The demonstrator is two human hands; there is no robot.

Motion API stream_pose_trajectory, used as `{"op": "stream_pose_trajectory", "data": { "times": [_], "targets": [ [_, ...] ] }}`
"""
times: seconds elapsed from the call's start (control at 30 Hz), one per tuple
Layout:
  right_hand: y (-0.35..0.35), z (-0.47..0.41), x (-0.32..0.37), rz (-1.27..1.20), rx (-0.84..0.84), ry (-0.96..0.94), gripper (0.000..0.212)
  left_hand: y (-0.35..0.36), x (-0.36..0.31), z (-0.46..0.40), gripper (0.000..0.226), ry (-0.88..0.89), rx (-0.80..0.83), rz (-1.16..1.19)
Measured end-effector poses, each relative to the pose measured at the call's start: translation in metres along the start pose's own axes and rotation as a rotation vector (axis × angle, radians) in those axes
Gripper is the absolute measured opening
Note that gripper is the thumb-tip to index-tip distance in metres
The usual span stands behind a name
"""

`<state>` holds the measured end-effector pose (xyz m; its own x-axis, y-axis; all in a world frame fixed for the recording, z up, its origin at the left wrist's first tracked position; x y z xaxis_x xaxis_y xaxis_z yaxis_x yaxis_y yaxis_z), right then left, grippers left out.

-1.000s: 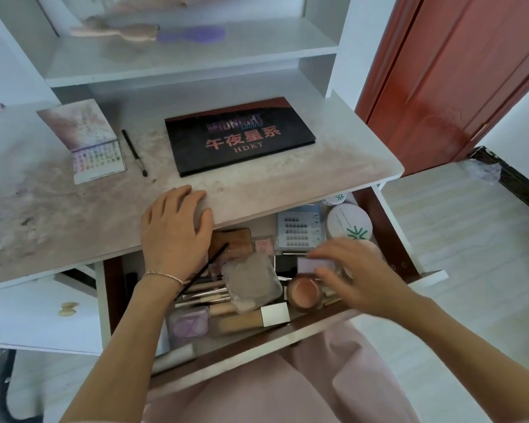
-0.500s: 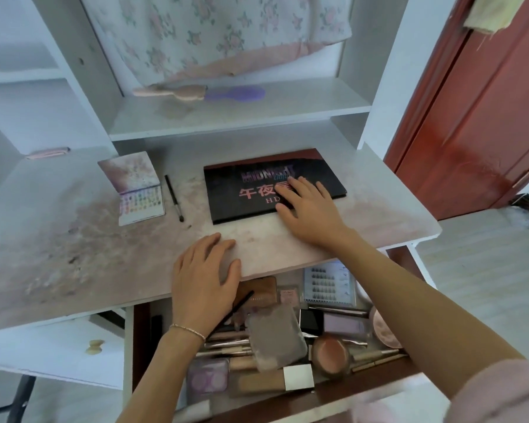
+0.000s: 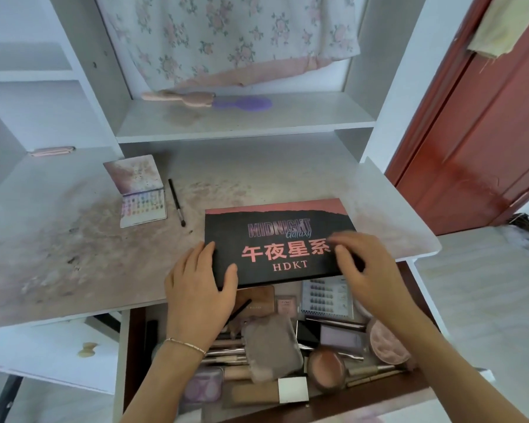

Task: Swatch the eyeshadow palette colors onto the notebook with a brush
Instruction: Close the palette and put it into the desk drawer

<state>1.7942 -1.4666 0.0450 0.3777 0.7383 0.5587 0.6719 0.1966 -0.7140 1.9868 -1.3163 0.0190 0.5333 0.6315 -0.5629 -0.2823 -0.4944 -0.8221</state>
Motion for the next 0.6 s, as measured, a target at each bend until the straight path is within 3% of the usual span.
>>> {"op": "stream_pose_trajectory", "data": {
  "times": [0.17,0.3,0.47,0.6],
  "targets": [
    [0.011,-0.011,-0.027,0.334,0.131,0.247,0.045,0.001,0.000,-0.003,0.055,0.029,-0.014,-0.070],
    [0.011,0.015,-0.016,0.366,0.051,0.223,0.048,-0.001,0.008,0.010,0.065,0.046,-0.004,-0.042],
    [0.001,0.051,-0.012,-0.001,-0.112,0.343,0.037,-0.012,0.017,0.034,0.058,0.094,-0.113,0.012],
    [0.000,0.051,-0.021,-0.214,-0.131,0.502,0.044,-0.010,0.020,0.046,0.052,0.091,-0.071,0.152]
  ]
}}
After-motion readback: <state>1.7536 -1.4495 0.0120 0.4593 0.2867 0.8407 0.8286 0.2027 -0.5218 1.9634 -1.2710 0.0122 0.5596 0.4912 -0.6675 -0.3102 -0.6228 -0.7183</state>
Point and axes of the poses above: each hand's wrist, its own z-axis away from the middle knuckle, its own y-axis out of the palm, x = y × z, the point moved 4 cm from there along -z, towards the middle knuckle, and after that the axes turned 8 degrees about -y, right-handed, at the moved point
